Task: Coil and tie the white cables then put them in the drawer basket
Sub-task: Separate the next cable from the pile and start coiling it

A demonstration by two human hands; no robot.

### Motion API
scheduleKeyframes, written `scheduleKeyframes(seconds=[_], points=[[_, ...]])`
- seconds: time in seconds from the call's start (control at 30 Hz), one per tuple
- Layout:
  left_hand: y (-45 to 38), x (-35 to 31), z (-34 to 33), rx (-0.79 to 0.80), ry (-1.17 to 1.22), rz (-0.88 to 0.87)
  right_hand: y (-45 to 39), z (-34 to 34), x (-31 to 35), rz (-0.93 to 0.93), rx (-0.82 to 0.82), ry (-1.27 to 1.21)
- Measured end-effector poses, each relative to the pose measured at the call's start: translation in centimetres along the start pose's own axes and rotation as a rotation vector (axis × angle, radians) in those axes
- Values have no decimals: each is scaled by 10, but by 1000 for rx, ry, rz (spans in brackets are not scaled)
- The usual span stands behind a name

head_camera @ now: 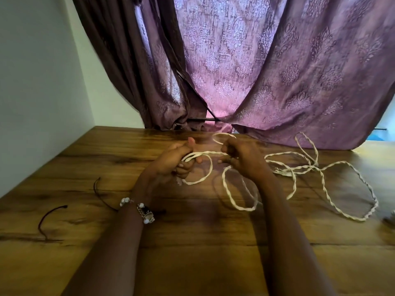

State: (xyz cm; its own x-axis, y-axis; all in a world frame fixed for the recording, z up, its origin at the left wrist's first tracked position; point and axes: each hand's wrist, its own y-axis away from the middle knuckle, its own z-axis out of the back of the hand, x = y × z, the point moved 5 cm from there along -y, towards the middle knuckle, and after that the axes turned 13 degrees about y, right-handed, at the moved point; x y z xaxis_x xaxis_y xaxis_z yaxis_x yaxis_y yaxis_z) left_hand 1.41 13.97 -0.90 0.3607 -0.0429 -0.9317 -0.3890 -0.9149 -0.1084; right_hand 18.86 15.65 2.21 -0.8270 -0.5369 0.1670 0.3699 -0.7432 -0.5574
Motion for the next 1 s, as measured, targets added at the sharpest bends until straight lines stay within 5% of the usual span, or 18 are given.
scheduleKeyframes(seconds=[0.13, 0.3, 0.4, 0.8, 1.0], points=[[2, -4, -4, 32, 174, -60, 5, -9, -16, -117, 112, 386], [-2, -20, 13, -55, 597, -227, 15, -25, -10, -210, 468, 547], [5, -35, 33, -111, 712, -383, 15, -21, -6, -174, 478, 558], [6, -39, 37, -375, 510, -557, 15, -18, 73, 95, 424, 782], [-7, -14, 32, -396, -167, -383, 18, -5, 100, 251, 188, 742]])
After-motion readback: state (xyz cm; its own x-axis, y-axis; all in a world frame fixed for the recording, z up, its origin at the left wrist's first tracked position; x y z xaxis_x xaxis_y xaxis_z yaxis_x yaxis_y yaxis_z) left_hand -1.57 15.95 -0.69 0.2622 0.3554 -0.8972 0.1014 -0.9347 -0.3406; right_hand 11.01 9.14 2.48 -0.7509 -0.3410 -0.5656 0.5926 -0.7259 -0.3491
